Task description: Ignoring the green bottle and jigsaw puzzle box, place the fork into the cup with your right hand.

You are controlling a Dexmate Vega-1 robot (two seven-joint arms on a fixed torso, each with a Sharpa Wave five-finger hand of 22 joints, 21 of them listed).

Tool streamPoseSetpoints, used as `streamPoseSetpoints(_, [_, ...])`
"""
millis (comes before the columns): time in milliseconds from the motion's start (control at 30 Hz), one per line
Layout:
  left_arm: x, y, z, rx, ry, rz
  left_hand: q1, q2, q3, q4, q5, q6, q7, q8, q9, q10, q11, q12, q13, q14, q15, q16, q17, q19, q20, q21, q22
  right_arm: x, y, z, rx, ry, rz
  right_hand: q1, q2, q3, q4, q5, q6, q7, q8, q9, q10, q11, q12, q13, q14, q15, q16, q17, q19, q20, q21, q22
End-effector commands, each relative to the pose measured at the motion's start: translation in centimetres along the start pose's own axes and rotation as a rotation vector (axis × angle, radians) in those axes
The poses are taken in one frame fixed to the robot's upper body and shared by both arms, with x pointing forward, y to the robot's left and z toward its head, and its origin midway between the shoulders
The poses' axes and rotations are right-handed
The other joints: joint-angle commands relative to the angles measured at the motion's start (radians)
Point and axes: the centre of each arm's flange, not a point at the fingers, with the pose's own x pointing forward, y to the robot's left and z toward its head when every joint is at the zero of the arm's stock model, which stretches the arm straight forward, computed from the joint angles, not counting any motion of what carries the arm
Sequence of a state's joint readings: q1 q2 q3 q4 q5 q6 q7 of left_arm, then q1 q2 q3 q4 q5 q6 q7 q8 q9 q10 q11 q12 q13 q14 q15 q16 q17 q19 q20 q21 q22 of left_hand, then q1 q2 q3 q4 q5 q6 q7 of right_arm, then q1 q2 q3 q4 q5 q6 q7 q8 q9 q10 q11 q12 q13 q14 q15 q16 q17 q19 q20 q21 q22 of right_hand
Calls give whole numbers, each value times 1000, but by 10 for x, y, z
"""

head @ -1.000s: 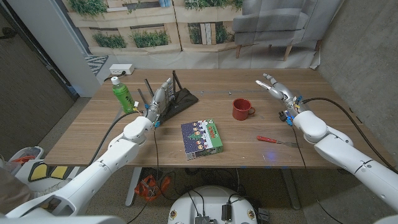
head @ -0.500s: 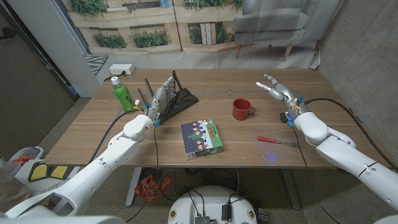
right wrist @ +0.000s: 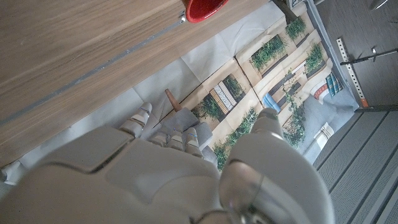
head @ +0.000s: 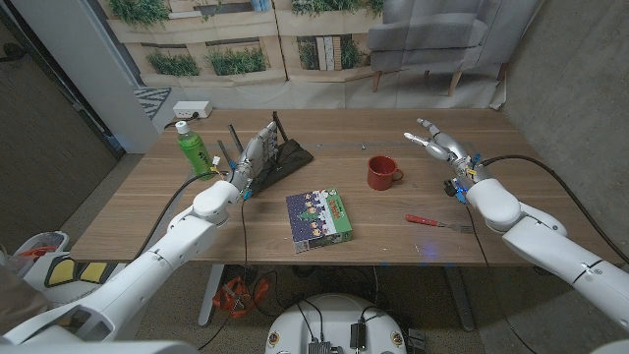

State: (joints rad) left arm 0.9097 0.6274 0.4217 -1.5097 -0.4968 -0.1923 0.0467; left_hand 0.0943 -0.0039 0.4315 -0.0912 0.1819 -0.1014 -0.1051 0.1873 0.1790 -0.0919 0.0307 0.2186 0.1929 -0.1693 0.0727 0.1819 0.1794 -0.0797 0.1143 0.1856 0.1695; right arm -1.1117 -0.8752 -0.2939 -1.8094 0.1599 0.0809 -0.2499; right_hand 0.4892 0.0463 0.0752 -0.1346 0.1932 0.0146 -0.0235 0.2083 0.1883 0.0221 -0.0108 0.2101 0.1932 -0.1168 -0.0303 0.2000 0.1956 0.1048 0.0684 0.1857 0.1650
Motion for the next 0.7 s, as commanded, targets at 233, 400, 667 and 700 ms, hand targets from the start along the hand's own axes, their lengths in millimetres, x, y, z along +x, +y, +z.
streamPoseSetpoints(233, [-4,0,-2,6,7,0,0,6,3,-5,2,-4,-2,-2,2,-9,3,-2,3,-35,6,1,3,-6,1,3,6,-11,0,5,-69,18,8,24,-2,8,-11,1,19,-9,6,4,93,-15,32,11,18,-7,10,-1,10,13,3,3])
streamPoseSetpoints(400, [-6,1,-2,8,9,2,0,6,3,-6,2,-5,-1,-2,2,-10,4,-3,4,-36,6,1,4,-8,2,3,6,-16,-2,6,-84,22,8,28,-1,10,-11,0,24,-10,6,5,73,-11,22,12,19,-8,11,-1,10,14,3,3])
streamPoseSetpoints(667, [-9,2,-2,4,7,7,-1,6,2,-7,1,-1,-2,-1,2,-8,6,-2,4,-41,8,0,4,-10,2,3,6,-25,-4,9,-113,26,5,34,0,13,-12,0,29,-12,6,5,40,-15,7,13,18,-12,10,0,13,15,3,4])
streamPoseSetpoints(700, [-9,1,-3,-4,8,6,-1,6,1,-7,1,2,-3,1,2,-6,7,-1,4,-41,9,1,4,-7,1,4,6,-26,-5,9,-120,26,4,34,0,13,-12,0,29,-12,6,5,40,-16,6,13,18,-14,10,0,14,15,3,4])
